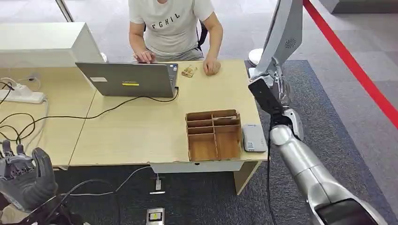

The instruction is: Pass the card to the sensor for recognition and then transmit it.

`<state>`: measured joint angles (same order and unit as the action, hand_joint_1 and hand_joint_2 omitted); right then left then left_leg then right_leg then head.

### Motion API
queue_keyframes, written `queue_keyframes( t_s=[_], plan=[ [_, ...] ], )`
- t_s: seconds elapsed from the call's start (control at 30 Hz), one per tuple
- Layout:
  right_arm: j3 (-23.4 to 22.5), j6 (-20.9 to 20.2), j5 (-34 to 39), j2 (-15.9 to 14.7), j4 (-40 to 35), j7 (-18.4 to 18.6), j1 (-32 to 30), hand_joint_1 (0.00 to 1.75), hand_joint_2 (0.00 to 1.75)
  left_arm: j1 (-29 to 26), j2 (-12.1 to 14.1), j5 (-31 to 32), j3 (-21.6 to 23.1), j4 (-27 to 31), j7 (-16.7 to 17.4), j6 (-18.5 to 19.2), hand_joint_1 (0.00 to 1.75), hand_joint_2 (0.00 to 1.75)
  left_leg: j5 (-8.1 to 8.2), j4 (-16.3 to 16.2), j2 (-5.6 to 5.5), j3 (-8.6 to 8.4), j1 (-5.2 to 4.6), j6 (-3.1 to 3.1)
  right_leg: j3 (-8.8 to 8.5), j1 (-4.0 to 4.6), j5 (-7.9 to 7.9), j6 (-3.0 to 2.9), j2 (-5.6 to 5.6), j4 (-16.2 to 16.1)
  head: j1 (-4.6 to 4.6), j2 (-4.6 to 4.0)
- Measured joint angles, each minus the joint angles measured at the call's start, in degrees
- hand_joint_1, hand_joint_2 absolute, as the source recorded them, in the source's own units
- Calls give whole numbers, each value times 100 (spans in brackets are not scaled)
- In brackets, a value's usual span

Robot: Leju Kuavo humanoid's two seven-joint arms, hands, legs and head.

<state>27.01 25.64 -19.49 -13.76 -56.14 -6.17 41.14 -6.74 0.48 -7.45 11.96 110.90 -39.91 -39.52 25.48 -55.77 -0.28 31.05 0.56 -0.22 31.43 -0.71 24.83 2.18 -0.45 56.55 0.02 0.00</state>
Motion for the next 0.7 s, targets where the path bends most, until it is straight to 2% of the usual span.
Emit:
queue_keyframes(
  t_s=[0.27, 0.4, 0.7],
  plan=[
    [-144, 242, -383, -508, -1188, 363, -718, 175, 175, -147, -37, 20, -109, 55, -13, 0, 0, 175, 1, 0, -2, -1, 0, 1, -1, 0, 0, 0, 0, -3, -2, 0],
    [-275, 457, -831, -746, -1872, 653, -1374, 175, 175, -243, -46, 39, -194, 122, -15, 0, 0, 175, 3, 1, -2, 0, 0, 2, -1, 0, 1, 1, 0, -3, -2, 0],
    [-640, 647, -1203, -1127, -3042, 988, -2743, 175, 175, -507, -96, 195, -380, 286, 173, 0, 0, 175, 4, 2, -2, 0, 0, 1, -1, 0, 4, -2, 0, -5, -2, 0]
  ],
)
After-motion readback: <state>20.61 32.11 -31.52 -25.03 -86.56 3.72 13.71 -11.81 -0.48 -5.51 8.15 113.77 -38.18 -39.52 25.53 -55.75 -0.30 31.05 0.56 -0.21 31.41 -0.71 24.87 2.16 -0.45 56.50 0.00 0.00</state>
